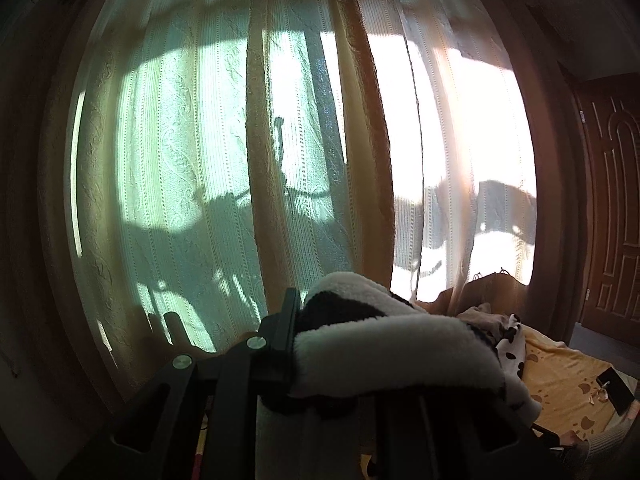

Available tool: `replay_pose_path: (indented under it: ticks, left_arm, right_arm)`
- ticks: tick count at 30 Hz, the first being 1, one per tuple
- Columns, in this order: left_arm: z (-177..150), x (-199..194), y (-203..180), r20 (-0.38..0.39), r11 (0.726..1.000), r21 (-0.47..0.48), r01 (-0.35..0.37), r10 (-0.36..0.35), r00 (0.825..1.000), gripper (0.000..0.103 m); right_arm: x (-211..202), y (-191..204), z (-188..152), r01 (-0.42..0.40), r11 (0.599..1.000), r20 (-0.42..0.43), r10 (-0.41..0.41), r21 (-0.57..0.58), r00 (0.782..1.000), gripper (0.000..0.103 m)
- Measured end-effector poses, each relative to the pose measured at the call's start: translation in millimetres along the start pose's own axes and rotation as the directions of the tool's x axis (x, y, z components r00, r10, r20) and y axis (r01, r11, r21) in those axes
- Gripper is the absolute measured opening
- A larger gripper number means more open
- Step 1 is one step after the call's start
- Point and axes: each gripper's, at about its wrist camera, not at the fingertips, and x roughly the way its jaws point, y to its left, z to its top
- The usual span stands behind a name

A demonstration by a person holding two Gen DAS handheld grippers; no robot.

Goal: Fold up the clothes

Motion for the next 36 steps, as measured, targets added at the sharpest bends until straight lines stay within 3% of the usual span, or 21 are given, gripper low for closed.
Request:
replay_pose_path:
  ticks: [2, 4, 5, 6, 10, 14, 17, 21, 23, 26, 29, 34, 36]
  left_arm:
    - [6.0, -6.5, -0.1, 0.014, 1.000, 0.009, -0.013, 0.013, 1.000, 0.021]
    - [8.5, -10.5, 2.7, 0.010, 0.999, 0.020, -0.033, 0.033, 0.999, 0.022]
    - [8.4, -11.7, 4.8, 0.004, 0.999, 0.022, -0.041, 0.041, 0.999, 0.022]
    - [6.9, -12.1, 7.0, -0.005, 0.998, 0.024, -0.049, 0.050, 0.999, 0.022]
    - [-1.2, -13.3, 14.6, -0.041, 0.997, 0.030, -0.076, 0.077, 0.996, 0.023]
    - [-14.6, -15.2, 16.2, -0.073, 0.998, 0.027, -0.061, 0.063, 0.995, 0.023]
    - [-20.7, -22.4, 13.5, -0.085, 1.000, 0.026, 0.001, 0.001, 0.996, 0.023]
    - [-31.7, -34.6, 4.7, -0.125, 0.990, 0.037, 0.139, -0.133, 0.983, 0.030]
    - [-42.6, -39.4, 0.1, -0.149, 0.979, 0.029, 0.201, -0.195, 0.970, 0.036]
    - [-74.7, -40.6, -10.2, -0.184, 0.971, 0.011, 0.239, -0.233, 0.955, 0.041]
    - [-116.6, -39.7, -24.0, -0.232, 0.954, -0.028, 0.297, -0.295, 0.927, 0.041]
    - [-189.5, -29.1, -50.1, -0.357, 0.907, -0.134, 0.399, -0.419, 0.835, 0.048]
    - [-208.6, -30.1, -63.2, -0.387, 0.893, -0.136, 0.428, -0.446, 0.807, 0.049]
  right_arm:
    - [-14.3, -27.1, -3.1, 0.041, 0.994, 0.038, -0.045, 0.102, 0.998, 0.085]
    - [-28.7, -54.2, -6.2, 0.077, 0.976, 0.071, -0.093, 0.203, 0.993, 0.055]
    - [-35.8, -67.8, -7.7, 0.093, 0.963, 0.085, -0.118, 0.254, 0.989, 0.016]
    - [-43.0, -81.3, -9.2, 0.108, 0.947, 0.098, -0.144, 0.304, 0.985, 0.011]
    - [-71.7, -135.6, -15.4, 0.153, 0.854, 0.136, -0.251, 0.497, 0.958, 0.010]
    - [-100.3, -189.8, -21.5, 0.174, 0.722, 0.150, -0.361, 0.670, 0.921, 0.008]
    - [-140.0, -223.2, -20.8, 0.214, 0.653, 0.178, -0.479, 0.726, 0.860, 0.008]
    - [-196.8, -264.3, -15.7, 0.255, 0.563, 0.204, -0.626, 0.786, 0.753, 0.008]
    - [-226.5, -272.2, -7.0, 0.271, 0.544, 0.229, -0.681, 0.794, 0.696, 0.008]
    - [-258.7, -268.5, 18.1, 0.308, 0.554, 0.262, -0.722, 0.773, 0.640, 0.008]
    - [-273.8, -265.9, 37.7, 0.346, 0.585, 0.274, -0.720, 0.733, 0.637, 0.008]
    - [-256.0, -254.8, 62.4, 0.354, 0.633, 0.285, -0.685, 0.688, 0.671, 0.008]
    - [-249.0, -248.6, 66.4, 0.349, 0.641, 0.285, -0.674, 0.683, 0.682, 0.008]
